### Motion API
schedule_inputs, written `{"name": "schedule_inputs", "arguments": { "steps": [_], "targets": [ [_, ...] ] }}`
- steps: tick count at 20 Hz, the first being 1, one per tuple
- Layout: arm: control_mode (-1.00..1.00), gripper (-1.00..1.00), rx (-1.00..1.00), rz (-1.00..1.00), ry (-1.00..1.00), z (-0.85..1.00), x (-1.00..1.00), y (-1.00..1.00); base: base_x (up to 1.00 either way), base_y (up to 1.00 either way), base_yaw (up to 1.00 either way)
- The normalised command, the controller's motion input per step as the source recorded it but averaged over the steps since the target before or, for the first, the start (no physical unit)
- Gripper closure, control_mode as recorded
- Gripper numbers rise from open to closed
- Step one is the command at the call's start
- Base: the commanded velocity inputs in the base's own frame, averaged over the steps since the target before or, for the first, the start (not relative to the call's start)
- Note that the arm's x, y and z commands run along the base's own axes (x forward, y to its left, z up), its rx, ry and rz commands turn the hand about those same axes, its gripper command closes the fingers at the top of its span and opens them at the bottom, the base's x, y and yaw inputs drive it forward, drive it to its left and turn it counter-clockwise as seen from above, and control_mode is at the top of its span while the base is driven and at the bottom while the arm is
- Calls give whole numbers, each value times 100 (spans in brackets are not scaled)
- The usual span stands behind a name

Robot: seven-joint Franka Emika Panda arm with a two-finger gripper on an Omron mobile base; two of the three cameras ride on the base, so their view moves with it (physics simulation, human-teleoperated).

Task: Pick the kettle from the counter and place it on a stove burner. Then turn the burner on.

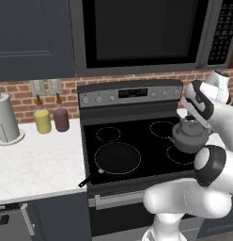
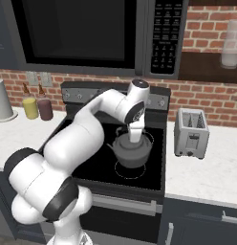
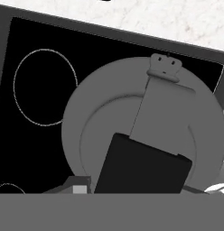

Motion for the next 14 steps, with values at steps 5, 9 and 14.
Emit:
{"name": "schedule_inputs", "arguments": {
  "steps": [5,9,14],
  "targets": [
    [-100,100,10,0,0,-43,10,-10,0,0,0],
    [-100,100,14,0,0,-39,12,0,0,0,0],
    [-100,100,7,-1,-3,-34,8,5,0,0,0]
  ]
}}
